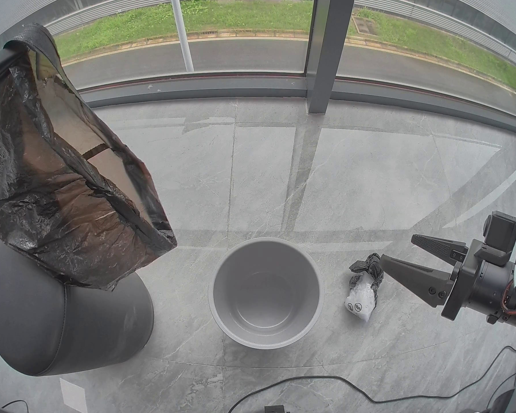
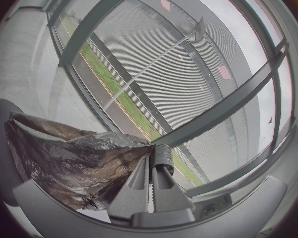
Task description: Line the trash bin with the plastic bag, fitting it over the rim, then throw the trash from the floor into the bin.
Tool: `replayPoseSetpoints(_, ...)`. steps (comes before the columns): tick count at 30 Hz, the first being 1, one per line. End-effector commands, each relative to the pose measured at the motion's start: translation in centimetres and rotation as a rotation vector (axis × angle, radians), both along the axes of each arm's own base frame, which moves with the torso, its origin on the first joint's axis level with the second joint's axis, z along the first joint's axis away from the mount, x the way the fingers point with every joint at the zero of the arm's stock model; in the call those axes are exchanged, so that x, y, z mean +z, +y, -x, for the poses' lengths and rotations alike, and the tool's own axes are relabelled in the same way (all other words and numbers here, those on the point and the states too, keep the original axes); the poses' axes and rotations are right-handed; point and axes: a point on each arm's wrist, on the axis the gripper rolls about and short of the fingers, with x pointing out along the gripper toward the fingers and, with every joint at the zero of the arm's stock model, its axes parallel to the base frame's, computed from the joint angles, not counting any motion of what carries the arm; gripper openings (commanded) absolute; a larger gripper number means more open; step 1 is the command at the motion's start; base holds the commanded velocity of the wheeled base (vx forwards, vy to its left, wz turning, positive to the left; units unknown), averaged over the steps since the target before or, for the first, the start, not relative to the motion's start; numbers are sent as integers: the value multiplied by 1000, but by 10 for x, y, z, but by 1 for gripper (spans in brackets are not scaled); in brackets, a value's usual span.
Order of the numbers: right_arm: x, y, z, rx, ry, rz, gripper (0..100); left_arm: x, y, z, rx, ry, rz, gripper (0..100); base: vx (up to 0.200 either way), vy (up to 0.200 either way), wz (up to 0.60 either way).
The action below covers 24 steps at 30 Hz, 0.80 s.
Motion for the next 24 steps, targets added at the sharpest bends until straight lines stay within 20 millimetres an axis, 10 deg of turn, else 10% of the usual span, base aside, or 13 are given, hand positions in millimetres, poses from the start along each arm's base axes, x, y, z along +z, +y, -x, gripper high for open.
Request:
replayPoseSetpoints(1,-3,8,1,38,14,13,100,-2,-2,8,-145,15,27,0,0,0,0)
replayPoseSetpoints(24,-7,85,-48,126,54,59,100,-13,-33,3,-507,122,53,0,0,0,0)
